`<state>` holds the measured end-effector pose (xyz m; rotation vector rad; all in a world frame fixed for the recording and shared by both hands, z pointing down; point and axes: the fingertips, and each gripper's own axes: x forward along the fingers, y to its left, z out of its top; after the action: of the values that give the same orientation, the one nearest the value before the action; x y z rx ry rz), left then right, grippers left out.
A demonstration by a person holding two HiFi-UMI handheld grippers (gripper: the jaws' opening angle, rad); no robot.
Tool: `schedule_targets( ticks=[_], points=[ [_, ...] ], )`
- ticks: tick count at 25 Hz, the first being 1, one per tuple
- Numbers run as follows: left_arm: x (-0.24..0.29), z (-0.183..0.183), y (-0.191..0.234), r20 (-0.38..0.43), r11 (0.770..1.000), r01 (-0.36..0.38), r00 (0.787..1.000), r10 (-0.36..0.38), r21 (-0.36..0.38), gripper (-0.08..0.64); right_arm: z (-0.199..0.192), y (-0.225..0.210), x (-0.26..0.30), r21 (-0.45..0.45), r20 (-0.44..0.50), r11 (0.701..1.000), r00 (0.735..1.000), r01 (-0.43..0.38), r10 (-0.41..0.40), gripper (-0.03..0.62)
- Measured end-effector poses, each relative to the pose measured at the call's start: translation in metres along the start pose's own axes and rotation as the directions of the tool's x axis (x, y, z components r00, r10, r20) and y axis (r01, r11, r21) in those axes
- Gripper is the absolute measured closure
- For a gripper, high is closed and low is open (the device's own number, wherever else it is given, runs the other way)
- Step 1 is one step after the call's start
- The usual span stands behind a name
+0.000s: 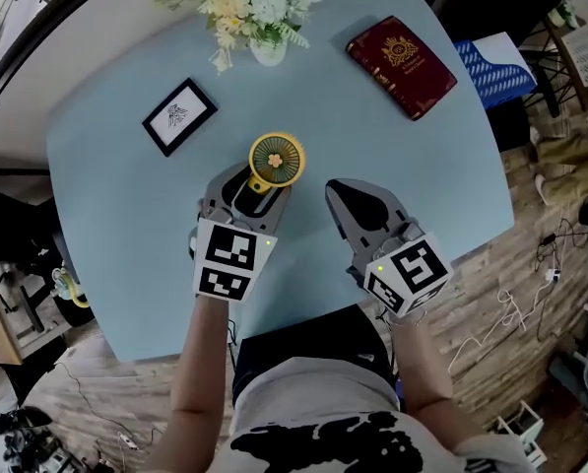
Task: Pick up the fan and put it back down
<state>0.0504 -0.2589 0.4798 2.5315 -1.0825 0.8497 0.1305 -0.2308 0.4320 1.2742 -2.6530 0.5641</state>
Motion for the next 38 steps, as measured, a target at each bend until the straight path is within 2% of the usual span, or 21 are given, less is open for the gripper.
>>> schedule_targets(
  ticks=[4, 7, 12, 16, 22, 30, 33, 38],
  points=[
    [0.031, -0.022, 0.001, -0.06, 0.999, 0.006, 0.998, -0.008, -0.038, 0.314, -0.026, -0.019, 0.009, 0.039, -0.038, 0.999, 0.999, 0.028, -0.026, 0.588],
    [0.052, -0.04, 0.001, -0.11, 1.0, 0.009, 0.994, -0.012, -0.026, 0.314, -0.05, -0.033, 0.016, 0.074, -0.073, 0.996, 0.996, 0.058, -0.052, 0.589],
    [0.072, -0.067, -0.001, -0.205, 1.0, 0.009, 0.979, -0.015, -0.029, 0.313, -0.08, -0.036, 0.025, 0.093, -0.135, 0.994, 0.99, 0.05, -0.037, 0.588],
    [0.081, -0.083, -0.002, -0.268, 1.0, 0.005, 0.964, -0.003, 0.007, 0.314, -0.098, -0.034, 0.028, 0.093, -0.17, 0.995, 0.985, 0.044, -0.028, 0.589],
    [0.091, -0.093, 0.001, -0.311, 0.999, 0.006, 0.95, 0.004, 0.032, 0.314, -0.107, -0.039, 0.025, 0.112, -0.181, 0.992, 0.983, 0.054, -0.033, 0.588],
    [0.095, -0.098, 0.002, -0.307, 0.999, 0.03, 0.951, -0.038, -0.033, 0.308, -0.114, -0.037, 0.021, 0.123, -0.187, 0.99, 0.982, 0.065, -0.042, 0.589],
    [0.095, -0.096, 0.004, -0.287, 1.0, 0.025, 0.958, -0.029, -0.018, 0.301, -0.114, -0.036, 0.019, 0.123, -0.184, 0.99, 0.982, 0.066, -0.043, 0.588],
    [0.091, -0.098, 0.013, -0.256, 0.999, -0.026, 0.966, 0.02, -0.02, 0.215, -0.114, -0.033, 0.014, 0.118, -0.175, 0.989, 0.983, 0.085, -0.064, 0.589]
  ],
)
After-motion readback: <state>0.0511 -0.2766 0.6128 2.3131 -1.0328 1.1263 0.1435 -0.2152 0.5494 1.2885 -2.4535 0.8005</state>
